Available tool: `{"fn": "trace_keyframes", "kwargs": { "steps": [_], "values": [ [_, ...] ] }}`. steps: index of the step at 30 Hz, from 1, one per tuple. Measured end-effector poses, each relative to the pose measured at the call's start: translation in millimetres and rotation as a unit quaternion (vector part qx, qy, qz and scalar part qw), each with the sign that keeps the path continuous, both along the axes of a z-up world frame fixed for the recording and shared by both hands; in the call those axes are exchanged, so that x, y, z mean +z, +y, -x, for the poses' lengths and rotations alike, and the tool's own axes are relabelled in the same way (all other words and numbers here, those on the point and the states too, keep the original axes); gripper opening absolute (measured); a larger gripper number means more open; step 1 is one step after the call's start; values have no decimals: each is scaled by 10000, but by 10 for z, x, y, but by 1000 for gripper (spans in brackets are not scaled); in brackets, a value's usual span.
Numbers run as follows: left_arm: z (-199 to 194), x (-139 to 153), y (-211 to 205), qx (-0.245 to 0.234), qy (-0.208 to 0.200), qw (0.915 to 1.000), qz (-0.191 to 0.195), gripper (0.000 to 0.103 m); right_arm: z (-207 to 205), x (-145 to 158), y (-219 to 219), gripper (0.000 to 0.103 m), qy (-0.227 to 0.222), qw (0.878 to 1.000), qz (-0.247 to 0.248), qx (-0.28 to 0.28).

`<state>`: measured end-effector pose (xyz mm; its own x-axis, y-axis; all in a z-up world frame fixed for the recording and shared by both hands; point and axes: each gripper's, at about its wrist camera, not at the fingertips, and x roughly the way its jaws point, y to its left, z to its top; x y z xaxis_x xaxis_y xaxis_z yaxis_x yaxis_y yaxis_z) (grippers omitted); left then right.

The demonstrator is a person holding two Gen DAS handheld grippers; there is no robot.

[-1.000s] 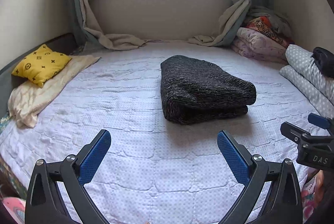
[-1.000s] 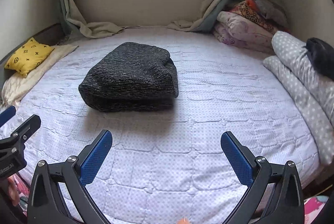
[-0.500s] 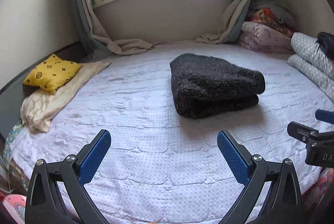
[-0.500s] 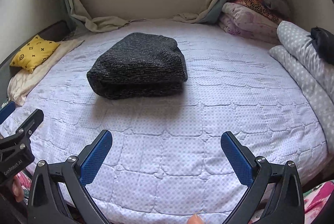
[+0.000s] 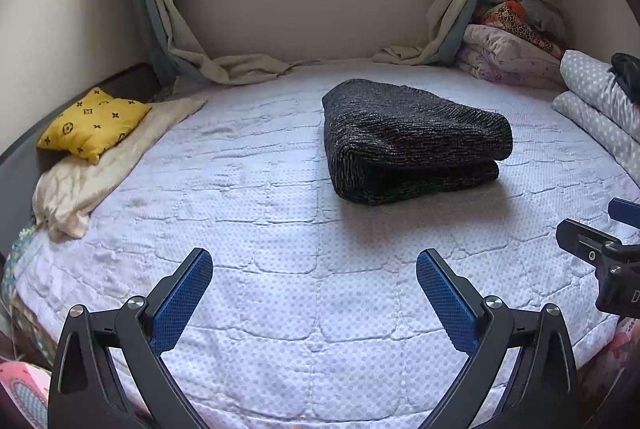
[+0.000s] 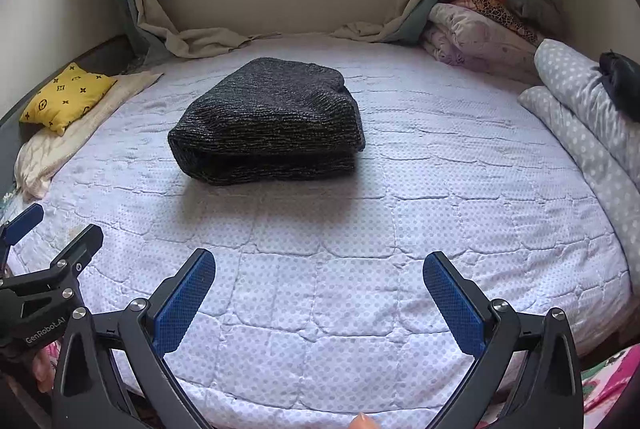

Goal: Fold large clothes

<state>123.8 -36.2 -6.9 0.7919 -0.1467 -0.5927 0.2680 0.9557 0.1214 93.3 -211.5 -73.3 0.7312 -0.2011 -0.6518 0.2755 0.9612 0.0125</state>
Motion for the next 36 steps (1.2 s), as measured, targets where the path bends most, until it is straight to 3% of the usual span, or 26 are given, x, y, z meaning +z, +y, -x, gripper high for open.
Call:
{"fn": "trace_keyframes", "kwargs": {
  "steps": [36],
  "values": [
    [15, 20, -1, 16, -32, 10000, -19, 103, -5, -11, -29, 103, 32, 10000, -13, 47]
  ]
}}
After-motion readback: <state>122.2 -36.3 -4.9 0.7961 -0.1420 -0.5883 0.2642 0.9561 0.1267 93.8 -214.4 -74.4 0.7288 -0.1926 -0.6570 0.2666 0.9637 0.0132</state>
